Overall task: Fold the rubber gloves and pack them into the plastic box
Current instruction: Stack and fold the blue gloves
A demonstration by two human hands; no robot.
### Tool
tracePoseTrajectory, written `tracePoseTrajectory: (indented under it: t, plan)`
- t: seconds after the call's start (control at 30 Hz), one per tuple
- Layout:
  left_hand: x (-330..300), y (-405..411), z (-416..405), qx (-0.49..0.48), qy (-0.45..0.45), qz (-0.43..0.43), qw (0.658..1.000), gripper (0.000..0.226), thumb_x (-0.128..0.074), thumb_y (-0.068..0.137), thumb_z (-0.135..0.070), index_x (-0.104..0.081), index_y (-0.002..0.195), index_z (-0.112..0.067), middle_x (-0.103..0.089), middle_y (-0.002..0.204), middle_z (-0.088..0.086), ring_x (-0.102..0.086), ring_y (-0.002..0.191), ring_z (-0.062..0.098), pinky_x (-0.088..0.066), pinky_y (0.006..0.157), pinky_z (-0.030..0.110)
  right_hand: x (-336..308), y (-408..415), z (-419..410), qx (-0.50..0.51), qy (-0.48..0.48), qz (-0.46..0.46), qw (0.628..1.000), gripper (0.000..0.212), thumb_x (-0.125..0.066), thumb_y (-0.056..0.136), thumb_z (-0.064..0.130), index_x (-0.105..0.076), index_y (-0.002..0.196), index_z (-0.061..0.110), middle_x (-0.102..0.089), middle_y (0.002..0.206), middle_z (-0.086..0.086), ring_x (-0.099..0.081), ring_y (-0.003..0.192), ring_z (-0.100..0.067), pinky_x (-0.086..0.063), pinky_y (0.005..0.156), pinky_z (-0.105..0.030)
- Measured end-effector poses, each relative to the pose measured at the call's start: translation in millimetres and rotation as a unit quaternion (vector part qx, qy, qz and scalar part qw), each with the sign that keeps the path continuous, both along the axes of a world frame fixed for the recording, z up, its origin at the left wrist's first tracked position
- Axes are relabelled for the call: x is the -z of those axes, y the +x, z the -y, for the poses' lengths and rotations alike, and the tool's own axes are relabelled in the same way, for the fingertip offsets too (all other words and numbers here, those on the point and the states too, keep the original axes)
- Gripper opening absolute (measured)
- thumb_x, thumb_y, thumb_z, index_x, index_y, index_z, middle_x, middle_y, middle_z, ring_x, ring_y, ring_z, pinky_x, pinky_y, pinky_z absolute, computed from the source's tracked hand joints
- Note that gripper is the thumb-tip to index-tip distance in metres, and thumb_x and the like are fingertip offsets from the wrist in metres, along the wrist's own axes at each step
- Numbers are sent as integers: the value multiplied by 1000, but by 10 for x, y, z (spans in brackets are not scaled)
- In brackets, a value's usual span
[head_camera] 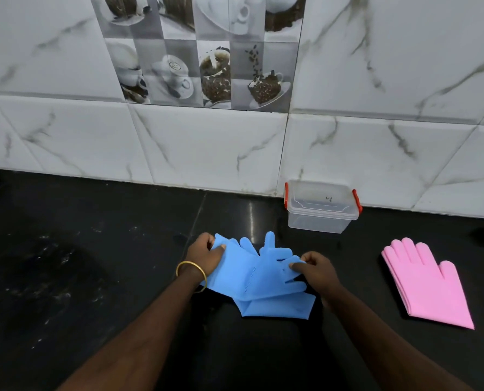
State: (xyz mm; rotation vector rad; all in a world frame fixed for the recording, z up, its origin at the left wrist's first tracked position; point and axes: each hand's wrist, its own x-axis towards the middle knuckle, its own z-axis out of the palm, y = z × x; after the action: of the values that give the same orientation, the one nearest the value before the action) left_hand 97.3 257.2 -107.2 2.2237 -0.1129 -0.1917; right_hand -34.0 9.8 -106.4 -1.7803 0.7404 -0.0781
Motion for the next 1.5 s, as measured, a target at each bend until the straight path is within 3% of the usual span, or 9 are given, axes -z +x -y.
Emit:
tracePoseTrajectory:
  t: [0.17,0.47,0.6,0.7,0.87,1.0,1.2,1.37,1.5]
  plan:
    - [-295,-139,287,76,-123,55,988,13,-67,87,-17,-53,85,-16,-57,83,-2,-52,75,8,-41,66,9,-126,-187,179,41,102,57,992,23,-73,83,18,-53,71,18,-62,75,-8,-60,68,-21,-50,58,-34]
    - [-339,-366,887,96,-246,-2,964,38,-65,87,-5,-55,113,-31,-65,115,4,-62,105,16,-54,87,29,-260,-764,811,168,134,78,973,19,-68,89,16,-51,80,14,-71,101,-23,-70,94,-37,-57,80,-54]
    - [-40,-479,1003,71,-210,-54,974,38,-66,86,-4,-53,114,-28,-63,106,10,-61,100,24,-53,90,39,-170,-1055,1036,196,135,61,969,13,-67,90,17,-55,87,11,-74,103,-16,-71,94,-34,-57,83,-52]
    - [165,-557,999,61,-180,-77,979,42,-66,87,-5,-51,117,-30,-62,103,11,-60,96,23,-52,86,36,-115,-1198,1080,166,164,70,970,14,-67,91,20,-55,87,13,-76,100,-10,-74,89,-29,-60,65,-40]
    - [350,-574,862,81,-110,-54,989,34,-60,89,-6,-60,101,-37,-58,83,2,-58,80,19,-47,74,23,0,-1301,1005,154,158,37,975,21,-74,85,21,-55,86,14,-71,99,-24,-68,82,-36,-52,71,-46]
    - [364,-555,828,110,-87,-60,988,13,-74,82,-14,-72,89,-24,-69,95,-11,-63,94,7,-48,86,20,52,-1362,890,129,223,-25,966,32,-77,82,29,-57,97,8,-67,88,-15,-66,73,-29,-53,61,-36]
    - [433,-605,765,109,-82,-83,987,26,-83,73,-23,-68,93,-29,-64,101,-13,-59,95,6,-42,75,9,-41,-1276,854,11,305,-128,944,52,-85,65,53,-78,101,17,-76,104,-12,-75,91,-29,-58,64,-33]
    - [470,-623,741,115,-78,-82,987,25,-81,76,-25,-66,97,-29,-63,107,-12,-59,99,10,-42,76,9,-21,-1065,861,-23,356,-171,918,52,-86,66,44,-72,105,13,-73,92,-7,-67,65,-18,-49,52,-26]
    - [472,-641,718,114,-82,-77,987,25,-80,76,-27,-66,97,-31,-63,108,-12,-59,102,10,-42,78,8,15,-993,791,-18,387,-94,917,37,-78,78,26,-71,111,11,-73,104,-14,-70,77,-22,-56,63,-31]
